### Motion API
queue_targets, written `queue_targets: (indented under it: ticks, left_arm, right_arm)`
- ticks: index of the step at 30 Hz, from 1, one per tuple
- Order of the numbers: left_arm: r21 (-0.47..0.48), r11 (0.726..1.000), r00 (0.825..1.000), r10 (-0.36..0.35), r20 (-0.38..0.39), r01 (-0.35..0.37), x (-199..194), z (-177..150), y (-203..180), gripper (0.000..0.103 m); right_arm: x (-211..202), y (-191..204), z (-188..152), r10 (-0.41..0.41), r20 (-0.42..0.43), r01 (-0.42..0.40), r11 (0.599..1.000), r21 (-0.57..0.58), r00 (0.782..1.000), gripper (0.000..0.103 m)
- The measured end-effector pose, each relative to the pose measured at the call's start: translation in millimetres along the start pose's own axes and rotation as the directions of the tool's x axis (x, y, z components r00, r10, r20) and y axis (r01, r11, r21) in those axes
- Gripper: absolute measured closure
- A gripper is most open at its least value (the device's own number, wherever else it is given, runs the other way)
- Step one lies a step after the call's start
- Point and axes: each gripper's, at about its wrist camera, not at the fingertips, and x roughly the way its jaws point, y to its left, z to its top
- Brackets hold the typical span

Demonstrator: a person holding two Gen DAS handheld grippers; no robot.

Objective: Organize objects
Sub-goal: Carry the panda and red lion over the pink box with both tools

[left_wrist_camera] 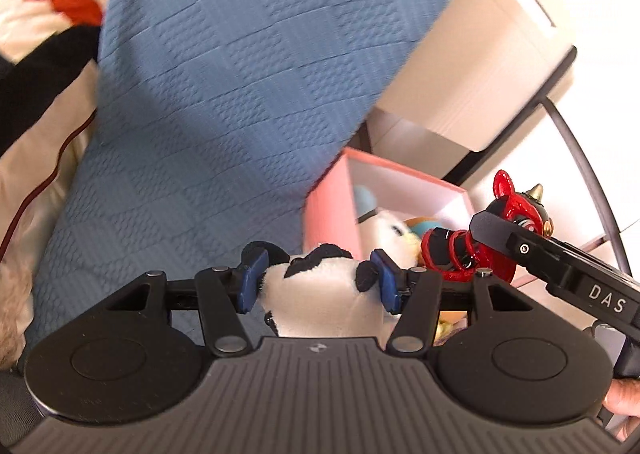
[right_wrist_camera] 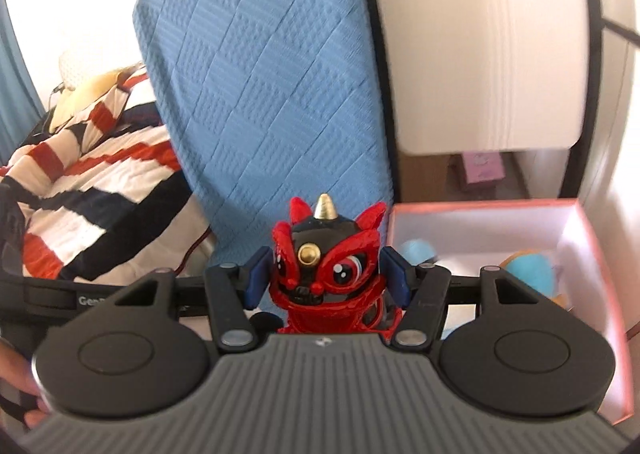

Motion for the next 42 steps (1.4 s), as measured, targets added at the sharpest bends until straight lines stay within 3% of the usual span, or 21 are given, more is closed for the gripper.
queue_targets:
  ticks: [9,19,28,37,39,42]
  left_arm:
    - [0.091,0.995,0.997,-0.045,-0.061,0.050,30,4,-67,0.041]
    - [0.174,0.978,0.980,-0.084,-0.178,0.116,93,-25,-131,0.041]
    - [0.199,0.970,0.956,-0.076,-0.284,0.136,147,-55,-156,0.041]
    - [0.187,0.968,0.941,-0.099,-0.322,0.166,160,-57,-154,0.037]
    - [0.211,0.964,0.943,-0.086,-0.321,0.160,155,-55,-157,0.028]
    - [0.211,0.967,0.951,-0.073,-0.301,0.141,146,-49,-156,0.027]
  right_arm:
    - [-25,-60,-10,-0.086,0.005,0.086,0.995,0.056,0.996,0.041]
    - [-29,-132,-51,-0.171,-0.043,0.175,0.975,0.138,0.984,0.041]
    - [-6,-182,-100,-0.179,-0.141,0.210,0.946,0.246,0.974,0.041]
    - [16,-199,-126,-0.190,-0.209,0.245,0.928,0.279,0.959,0.041]
    - [15,-200,-125,-0.185,-0.203,0.239,0.928,0.286,0.962,0.041]
    - [11,-197,-117,-0.204,-0.194,0.252,0.931,0.265,0.959,0.040]
